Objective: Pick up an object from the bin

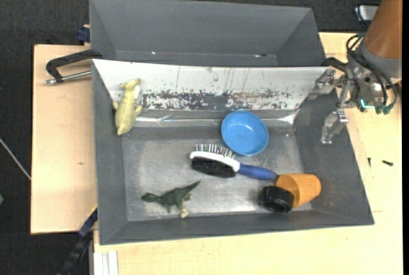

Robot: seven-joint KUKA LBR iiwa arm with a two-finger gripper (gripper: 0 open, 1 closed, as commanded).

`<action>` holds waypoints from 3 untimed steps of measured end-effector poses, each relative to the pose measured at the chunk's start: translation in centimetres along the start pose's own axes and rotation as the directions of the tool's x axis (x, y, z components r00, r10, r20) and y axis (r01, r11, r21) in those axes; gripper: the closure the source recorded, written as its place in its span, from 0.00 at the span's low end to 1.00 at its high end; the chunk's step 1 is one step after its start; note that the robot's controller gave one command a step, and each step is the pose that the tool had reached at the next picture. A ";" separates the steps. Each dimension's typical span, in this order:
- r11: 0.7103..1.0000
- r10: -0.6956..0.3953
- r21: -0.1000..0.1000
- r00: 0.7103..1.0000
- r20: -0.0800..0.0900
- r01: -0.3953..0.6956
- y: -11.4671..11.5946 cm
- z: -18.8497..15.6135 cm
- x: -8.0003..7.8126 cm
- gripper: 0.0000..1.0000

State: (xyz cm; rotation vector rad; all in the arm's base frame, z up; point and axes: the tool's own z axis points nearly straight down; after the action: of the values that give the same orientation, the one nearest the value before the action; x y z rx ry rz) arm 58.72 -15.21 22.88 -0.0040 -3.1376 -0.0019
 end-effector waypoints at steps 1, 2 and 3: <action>0.933 -0.359 0.009 0.933 -0.001 0.359 8.1 15.1 1.4 0.00; 0.936 -0.351 0.002 0.936 0.014 0.351 16.2 12.6 -1.4 0.00; 0.783 -0.623 0.002 0.782 0.005 0.623 18.7 12.5 2.2 0.00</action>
Offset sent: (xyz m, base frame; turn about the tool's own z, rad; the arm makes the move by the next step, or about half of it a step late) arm -0.0177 0.0853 -0.1588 -0.3645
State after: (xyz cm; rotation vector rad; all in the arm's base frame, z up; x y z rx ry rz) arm 56.54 3.56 10.39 1.0329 -2.9692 -0.0028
